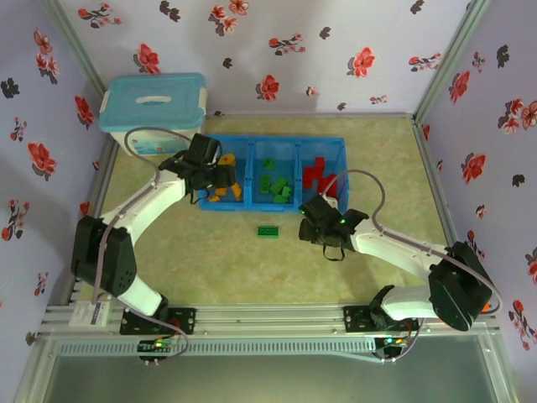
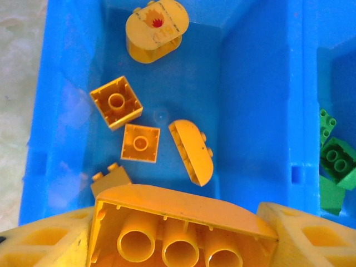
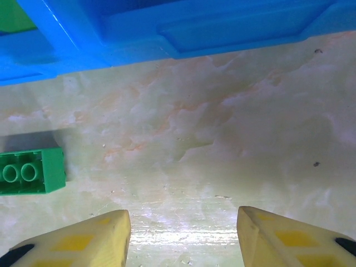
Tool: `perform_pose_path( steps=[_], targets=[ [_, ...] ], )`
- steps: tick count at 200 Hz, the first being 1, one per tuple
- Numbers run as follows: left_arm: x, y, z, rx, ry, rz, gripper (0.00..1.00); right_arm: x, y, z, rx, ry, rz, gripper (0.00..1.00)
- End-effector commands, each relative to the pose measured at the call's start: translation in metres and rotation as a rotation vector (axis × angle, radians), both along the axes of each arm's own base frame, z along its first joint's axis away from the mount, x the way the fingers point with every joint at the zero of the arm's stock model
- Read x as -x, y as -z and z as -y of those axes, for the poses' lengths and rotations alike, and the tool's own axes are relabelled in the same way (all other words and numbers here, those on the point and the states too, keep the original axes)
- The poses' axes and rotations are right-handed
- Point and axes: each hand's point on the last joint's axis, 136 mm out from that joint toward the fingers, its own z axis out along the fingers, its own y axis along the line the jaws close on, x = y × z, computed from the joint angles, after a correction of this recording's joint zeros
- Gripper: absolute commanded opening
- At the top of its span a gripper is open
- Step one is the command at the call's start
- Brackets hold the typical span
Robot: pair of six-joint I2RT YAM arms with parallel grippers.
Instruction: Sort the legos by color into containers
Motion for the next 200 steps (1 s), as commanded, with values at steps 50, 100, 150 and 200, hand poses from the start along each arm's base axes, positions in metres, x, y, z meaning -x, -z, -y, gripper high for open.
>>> perform_pose_path(
  steps=[50,100,150,200],
  targets=[
    [-0.021,-0.023,0.006,0.031,0.027,0.019,0.82,0.004,-0.004,-0.003,0.001,-0.011,-0.002,0.64],
    [0.002,-0.057,-0.001,0.089,0.019,0.105,0.82,0.0,-0.009,-0.021,-0.01,-0.059,0.002,0.77],
    [0.051,-0.057,-0.01,0.137,0.026,0.146,0.82,-0.003,-0.004,-0.057,0.003,-0.131,-0.021,0.81],
    [0.097,-0.026,-0.032,0.091,-0.003,0.111,0.81,-0.005,0.007,-0.092,0.05,-0.17,-0.05,0.9]
  ],
)
